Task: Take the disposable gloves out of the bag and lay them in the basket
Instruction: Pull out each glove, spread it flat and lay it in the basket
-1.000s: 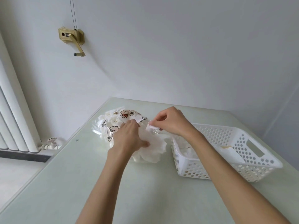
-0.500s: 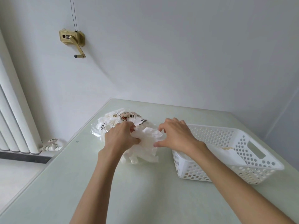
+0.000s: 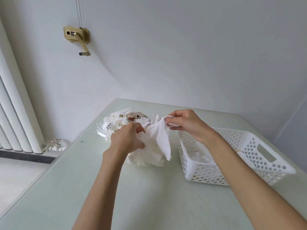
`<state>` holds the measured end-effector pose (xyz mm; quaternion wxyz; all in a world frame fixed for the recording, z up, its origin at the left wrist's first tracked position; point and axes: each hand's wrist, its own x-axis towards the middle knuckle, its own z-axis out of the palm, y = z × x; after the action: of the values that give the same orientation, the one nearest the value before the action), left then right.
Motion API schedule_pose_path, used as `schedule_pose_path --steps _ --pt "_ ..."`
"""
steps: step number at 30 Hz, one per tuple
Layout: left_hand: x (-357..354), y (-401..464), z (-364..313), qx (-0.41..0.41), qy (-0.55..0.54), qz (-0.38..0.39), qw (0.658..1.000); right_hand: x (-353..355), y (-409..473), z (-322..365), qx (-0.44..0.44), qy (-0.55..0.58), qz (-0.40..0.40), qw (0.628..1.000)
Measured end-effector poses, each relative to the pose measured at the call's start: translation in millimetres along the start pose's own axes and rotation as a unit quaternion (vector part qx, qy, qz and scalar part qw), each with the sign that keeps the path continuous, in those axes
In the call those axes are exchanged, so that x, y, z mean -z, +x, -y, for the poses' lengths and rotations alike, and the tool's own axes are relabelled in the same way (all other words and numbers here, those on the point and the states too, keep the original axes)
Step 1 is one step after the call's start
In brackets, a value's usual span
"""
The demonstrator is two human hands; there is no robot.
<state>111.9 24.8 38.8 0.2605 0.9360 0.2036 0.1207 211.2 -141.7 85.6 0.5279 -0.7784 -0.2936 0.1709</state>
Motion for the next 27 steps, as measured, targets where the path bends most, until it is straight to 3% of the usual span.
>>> schedule_pose_path --steps 3,8,12,16,17,19,20,21,24,25,27 --pt "-3.5 -1.1 -0.5 -0.001 0.030 -0.003 1.000 -10.8 2.9 1.1 -0.037 0.035 -0.018 0.999" --pt "-4.8 -0.6 -3.4 0.002 0.024 -0.040 0.999 -8.5 3.2 14.2 -0.016 0.082 -0.106 0.991" --pt "-6.8 0.7 -3.3 0.007 0.046 -0.051 0.998 -16.8 3.3 12.6 -0.004 -0.040 -0.124 0.992" --pt "-9.8 1.3 -2.6 0.012 0.050 -0.059 0.997 -14.5 -12.4 15.4 -0.068 -0.118 -0.080 0.988" --pt "-10.2 2.0 -2.5 0.013 0.048 -0.059 0.997 -18.2 -17.8 13.2 -0.075 -0.199 -0.083 0.974" --pt "-10.1 2.7 -3.2 0.014 0.046 -0.058 0.997 -34.7 -25.7 5.8 -0.037 -0.437 -0.089 0.894" --pt "-9.4 2.4 -3.7 0.013 0.047 -0.056 0.997 -42.6 -24.9 2.1 -0.007 -0.506 -0.078 0.859" --pt "-8.6 2.1 -3.8 0.013 0.047 -0.055 0.997 -46.8 -22.4 1.6 0.026 -0.511 -0.077 0.855" --pt "-6.7 2.2 -1.9 0.014 0.042 -0.054 0.998 -26.0 -7.7 12.2 0.042 -0.309 -0.150 0.938" --pt "-6.3 2.4 -1.3 0.016 0.039 -0.058 0.997 -15.4 -3.2 16.2 0.046 -0.241 -0.170 0.954" --pt "-6.6 2.0 -1.5 0.020 0.048 -0.052 0.997 -4.1 -4.5 27.5 0.061 -0.216 -0.129 0.966"
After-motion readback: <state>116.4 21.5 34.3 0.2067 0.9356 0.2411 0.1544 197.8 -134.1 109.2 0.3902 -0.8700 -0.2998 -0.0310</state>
